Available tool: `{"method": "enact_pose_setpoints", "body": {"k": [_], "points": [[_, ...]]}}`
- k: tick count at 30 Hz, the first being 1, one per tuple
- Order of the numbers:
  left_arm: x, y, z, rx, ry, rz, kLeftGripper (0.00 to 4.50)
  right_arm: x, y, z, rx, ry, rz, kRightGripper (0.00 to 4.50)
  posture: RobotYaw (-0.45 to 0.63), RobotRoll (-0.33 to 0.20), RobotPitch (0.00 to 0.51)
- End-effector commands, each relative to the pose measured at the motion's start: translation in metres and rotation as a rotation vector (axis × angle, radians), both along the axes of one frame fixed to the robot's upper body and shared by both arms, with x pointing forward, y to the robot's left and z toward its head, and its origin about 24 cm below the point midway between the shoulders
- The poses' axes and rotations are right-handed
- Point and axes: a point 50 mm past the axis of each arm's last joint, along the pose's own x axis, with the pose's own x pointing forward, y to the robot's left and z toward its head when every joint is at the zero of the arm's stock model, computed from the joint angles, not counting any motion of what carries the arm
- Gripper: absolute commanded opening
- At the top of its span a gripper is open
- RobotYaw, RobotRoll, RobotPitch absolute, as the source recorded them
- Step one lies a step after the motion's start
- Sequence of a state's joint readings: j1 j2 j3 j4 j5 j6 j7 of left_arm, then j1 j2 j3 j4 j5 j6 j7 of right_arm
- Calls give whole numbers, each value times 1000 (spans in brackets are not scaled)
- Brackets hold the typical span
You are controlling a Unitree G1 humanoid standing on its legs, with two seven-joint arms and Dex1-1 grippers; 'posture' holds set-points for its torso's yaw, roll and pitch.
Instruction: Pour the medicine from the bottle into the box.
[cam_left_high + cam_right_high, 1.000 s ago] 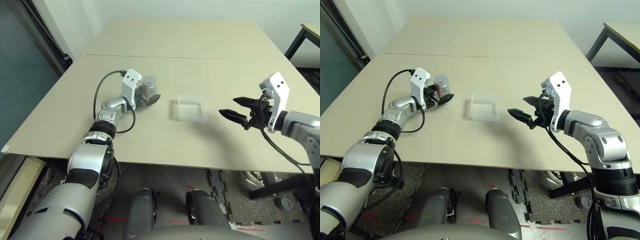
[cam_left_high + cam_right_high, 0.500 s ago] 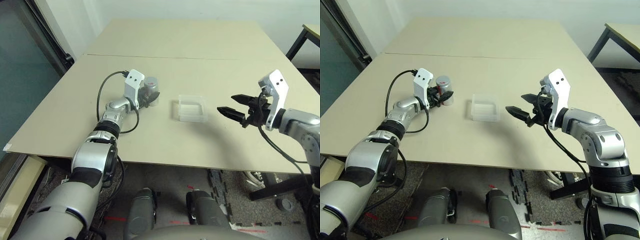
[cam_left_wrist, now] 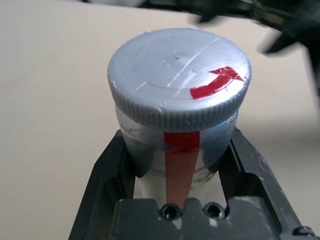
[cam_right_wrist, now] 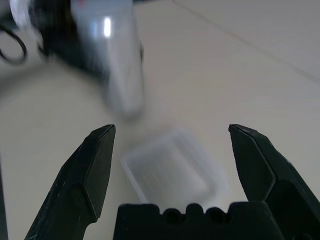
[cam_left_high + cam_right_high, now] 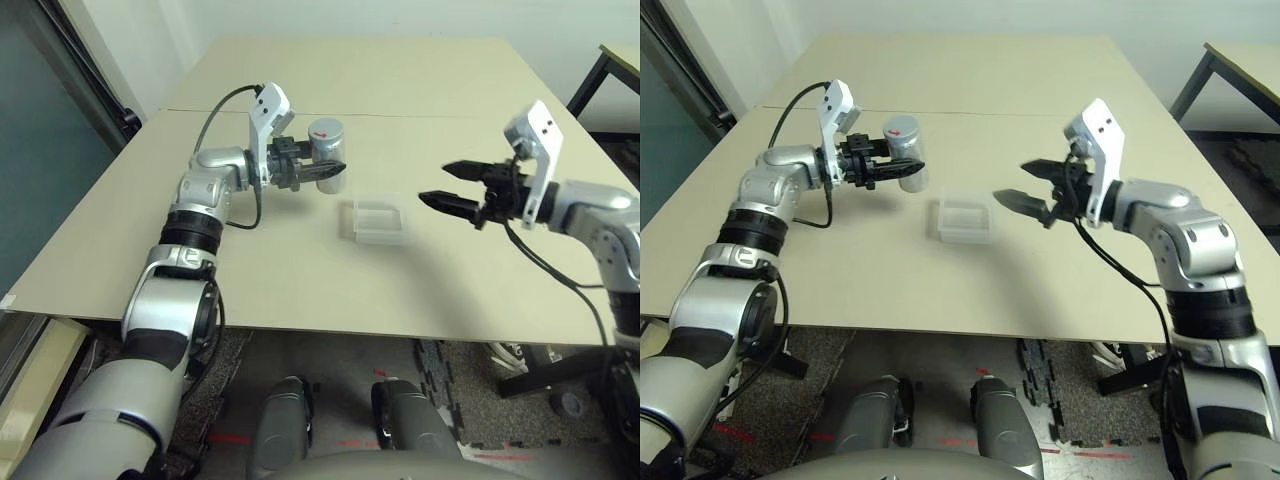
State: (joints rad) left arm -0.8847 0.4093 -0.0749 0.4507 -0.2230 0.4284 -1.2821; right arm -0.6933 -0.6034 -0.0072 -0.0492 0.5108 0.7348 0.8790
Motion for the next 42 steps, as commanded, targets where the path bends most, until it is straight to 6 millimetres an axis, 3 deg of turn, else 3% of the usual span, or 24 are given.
{"method": "enact_pose_setpoints", "body": {"k": [1, 8, 15, 36, 39, 42], "points": [[-13, -10, 4, 21, 10, -107, 2458, -1, 17, 13, 20, -5, 78, 4500, 41, 0, 70], [-18, -15, 6, 45, -10, -160, 2458, -14, 36, 20, 24, 27, 213, 4500, 47, 0, 71], [-13, -17, 10, 56, -27, -162, 2458, -20, 41, 19, 19, 52, 252, 4500, 41, 0, 66], [-9, -35, 9, 43, -47, -186, 2458, -12, 68, 15, 3, -6, 232, 4500, 28, 0, 64], [-10, -36, 10, 39, -46, -186, 2458, -12, 70, 13, 3, -5, 241, 3895, 41, 0, 60], [-11, -36, 11, 38, -47, -191, 2458, -12, 71, 11, 4, -9, 251, 2841, 41, 0, 60]]}}
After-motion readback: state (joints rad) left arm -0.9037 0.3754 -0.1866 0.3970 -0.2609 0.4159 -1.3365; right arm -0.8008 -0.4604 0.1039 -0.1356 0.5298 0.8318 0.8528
